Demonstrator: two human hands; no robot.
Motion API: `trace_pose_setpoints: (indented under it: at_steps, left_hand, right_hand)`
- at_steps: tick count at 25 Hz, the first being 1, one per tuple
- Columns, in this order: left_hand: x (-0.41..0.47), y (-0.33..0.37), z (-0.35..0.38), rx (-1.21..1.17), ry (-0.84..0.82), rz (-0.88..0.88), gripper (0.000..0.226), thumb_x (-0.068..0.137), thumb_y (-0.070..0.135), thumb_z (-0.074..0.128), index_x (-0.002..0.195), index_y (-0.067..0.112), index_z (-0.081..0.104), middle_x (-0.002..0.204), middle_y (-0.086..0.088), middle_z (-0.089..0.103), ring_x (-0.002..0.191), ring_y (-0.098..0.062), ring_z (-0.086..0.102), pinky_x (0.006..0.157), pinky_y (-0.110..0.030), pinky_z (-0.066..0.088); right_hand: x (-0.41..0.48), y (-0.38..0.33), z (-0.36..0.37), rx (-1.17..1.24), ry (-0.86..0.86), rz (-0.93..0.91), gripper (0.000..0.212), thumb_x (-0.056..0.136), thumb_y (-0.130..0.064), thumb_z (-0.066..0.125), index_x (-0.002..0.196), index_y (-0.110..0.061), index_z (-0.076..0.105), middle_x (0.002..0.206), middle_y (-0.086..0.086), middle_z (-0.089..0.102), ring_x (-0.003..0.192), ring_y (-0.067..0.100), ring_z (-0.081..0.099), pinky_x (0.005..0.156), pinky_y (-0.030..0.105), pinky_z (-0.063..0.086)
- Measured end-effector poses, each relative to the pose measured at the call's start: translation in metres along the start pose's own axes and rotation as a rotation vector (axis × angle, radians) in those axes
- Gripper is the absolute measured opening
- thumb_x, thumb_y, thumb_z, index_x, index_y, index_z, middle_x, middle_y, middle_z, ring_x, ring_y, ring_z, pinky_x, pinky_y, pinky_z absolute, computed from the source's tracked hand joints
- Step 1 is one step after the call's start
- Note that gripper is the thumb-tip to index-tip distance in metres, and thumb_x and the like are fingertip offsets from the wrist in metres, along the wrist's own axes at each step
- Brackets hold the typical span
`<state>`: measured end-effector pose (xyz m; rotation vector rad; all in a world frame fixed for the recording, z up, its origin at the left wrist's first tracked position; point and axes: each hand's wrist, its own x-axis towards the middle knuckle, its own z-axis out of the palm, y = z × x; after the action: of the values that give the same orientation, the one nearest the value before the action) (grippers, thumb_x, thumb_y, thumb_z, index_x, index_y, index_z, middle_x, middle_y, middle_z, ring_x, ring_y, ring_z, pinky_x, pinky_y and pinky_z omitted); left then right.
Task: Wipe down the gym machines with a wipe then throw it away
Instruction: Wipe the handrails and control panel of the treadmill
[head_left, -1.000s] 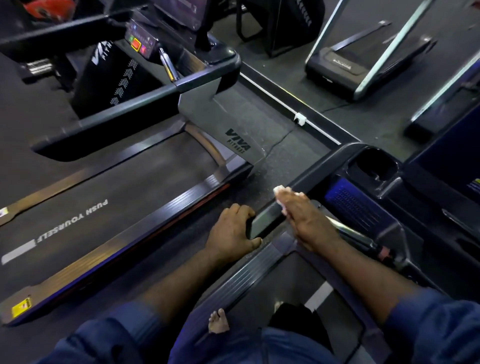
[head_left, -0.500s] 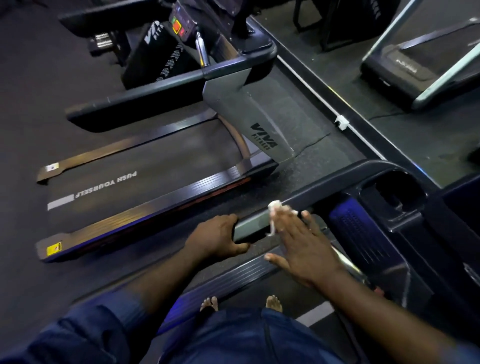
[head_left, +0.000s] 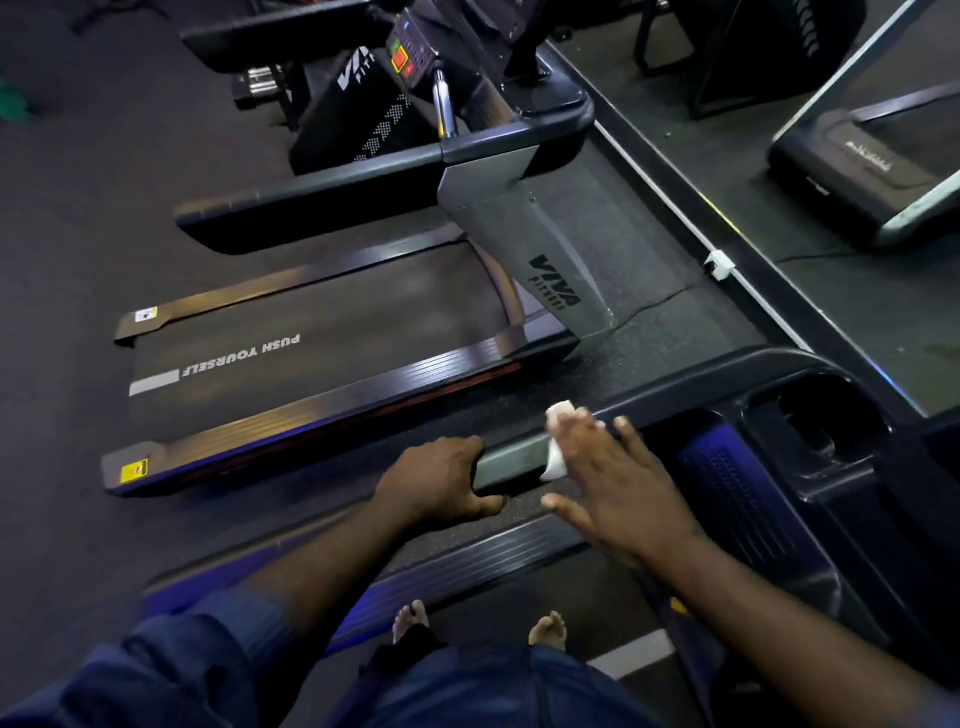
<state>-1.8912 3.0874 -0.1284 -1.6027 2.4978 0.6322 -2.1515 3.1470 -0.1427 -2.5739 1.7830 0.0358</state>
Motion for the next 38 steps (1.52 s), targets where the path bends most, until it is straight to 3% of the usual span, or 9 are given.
trace_pose_setpoints:
  at_steps: [4, 10, 15, 17, 20, 25, 31, 35, 38]
  left_hand:
    - [0.000, -0.008, 0.002, -0.007, -0.003, 0.044, 0.052, 0.078, 0.077, 0.061, 0.101, 0.032, 0.049, 0.105, 0.005, 0.067, 0.088, -0.018, 0.061, 0.070, -0.035, 0.048]
    - [0.005, -0.021, 0.005, -0.103, -0.015, 0.189, 0.055, 0.081, 0.071, 0.066, 0.109, 0.025, 0.057, 0.109, 0.001, 0.069, 0.091, -0.021, 0.064, 0.072, -0.034, 0.051]
    - [0.011, -0.024, 0.006, -0.117, -0.053, 0.190, 0.055, 0.079, 0.064, 0.070, 0.111, 0.023, 0.054, 0.109, -0.001, 0.064, 0.092, -0.020, 0.060, 0.076, -0.038, 0.056]
    - [0.010, -0.023, 0.005, -0.109, -0.057, 0.206, 0.052, 0.081, 0.064, 0.070, 0.106, 0.023, 0.051, 0.108, -0.001, 0.062, 0.091, -0.020, 0.057, 0.071, -0.037, 0.050]
    - [0.010, -0.019, 0.004, -0.115, -0.056, 0.202, 0.050, 0.078, 0.062, 0.073, 0.106, 0.025, 0.052, 0.108, 0.000, 0.062, 0.091, -0.019, 0.058, 0.073, -0.038, 0.053]
    - [0.002, -0.014, -0.003, -0.129, -0.053, 0.151, 0.048, 0.079, 0.057, 0.076, 0.108, 0.027, 0.050, 0.106, 0.002, 0.064, 0.088, -0.018, 0.060, 0.069, -0.033, 0.047]
    - [-0.035, -0.033, 0.001, 0.017, -0.098, 0.046, 0.057, 0.084, 0.061, 0.069, 0.118, 0.030, 0.036, 0.121, 0.000, 0.065, 0.102, -0.025, 0.066, 0.076, -0.040, 0.054]
    - [-0.070, -0.046, 0.009, 0.094, 0.008, -0.101, 0.057, 0.082, 0.063, 0.070, 0.117, 0.029, 0.039, 0.121, 0.000, 0.065, 0.107, -0.025, 0.065, 0.073, -0.036, 0.045]
    - [-0.095, -0.049, 0.027, 0.183, 0.135, -0.204, 0.074, 0.080, 0.064, 0.068, 0.139, 0.026, 0.045, 0.127, -0.002, 0.061, 0.111, -0.027, 0.060, 0.087, -0.039, 0.046]
  right_hand:
    - [0.035, -0.035, 0.002, 0.166, 0.030, 0.449, 0.093, 0.099, -0.073, 0.017, 0.166, -0.008, 0.017, 0.174, 0.007, 0.010, 0.162, 0.023, 0.004, 0.130, 0.048, 0.001]
    - [-0.010, -0.054, 0.013, 0.018, 0.075, 0.020, 0.070, 0.108, -0.055, 0.033, 0.167, -0.020, 0.017, 0.175, -0.005, 0.008, 0.161, 0.013, 0.010, 0.124, 0.054, 0.023]
    - [0.007, -0.102, 0.023, 0.312, 0.165, 0.726, 0.072, 0.110, -0.038, 0.041, 0.168, -0.017, 0.003, 0.175, -0.004, -0.005, 0.161, 0.014, -0.003, 0.128, 0.056, 0.008]
    - [0.004, -0.139, 0.028, 0.375, 0.104, 0.670, 0.076, 0.109, -0.046, 0.037, 0.167, -0.020, -0.006, 0.174, -0.007, -0.015, 0.160, 0.010, -0.010, 0.128, 0.047, -0.003]
    - [-0.013, -0.118, 0.019, 0.142, 0.083, 0.435, 0.071, 0.108, -0.052, 0.024, 0.168, -0.021, 0.004, 0.175, -0.005, -0.005, 0.161, 0.015, 0.003, 0.130, 0.048, 0.006]
    - [0.012, -0.085, 0.002, 0.268, 0.025, 0.641, 0.086, 0.099, -0.068, 0.012, 0.167, -0.016, 0.005, 0.174, -0.001, -0.003, 0.161, 0.016, -0.006, 0.129, 0.046, -0.003]
    - [-0.004, -0.069, 0.009, 0.122, -0.020, -0.054, 0.083, 0.102, -0.071, 0.023, 0.168, -0.023, 0.004, 0.175, -0.005, 0.000, 0.161, 0.013, -0.001, 0.128, 0.043, 0.000]
    - [0.028, -0.061, 0.015, 0.317, 0.145, 0.539, 0.086, 0.100, -0.066, 0.029, 0.162, -0.007, 0.029, 0.170, 0.011, 0.026, 0.159, 0.029, 0.018, 0.126, 0.055, 0.010]
    - [0.023, -0.118, 0.023, 0.295, 0.144, 0.282, 0.094, 0.100, -0.072, 0.030, 0.164, -0.005, 0.020, 0.173, 0.013, 0.014, 0.161, 0.029, 0.008, 0.130, 0.051, 0.004]
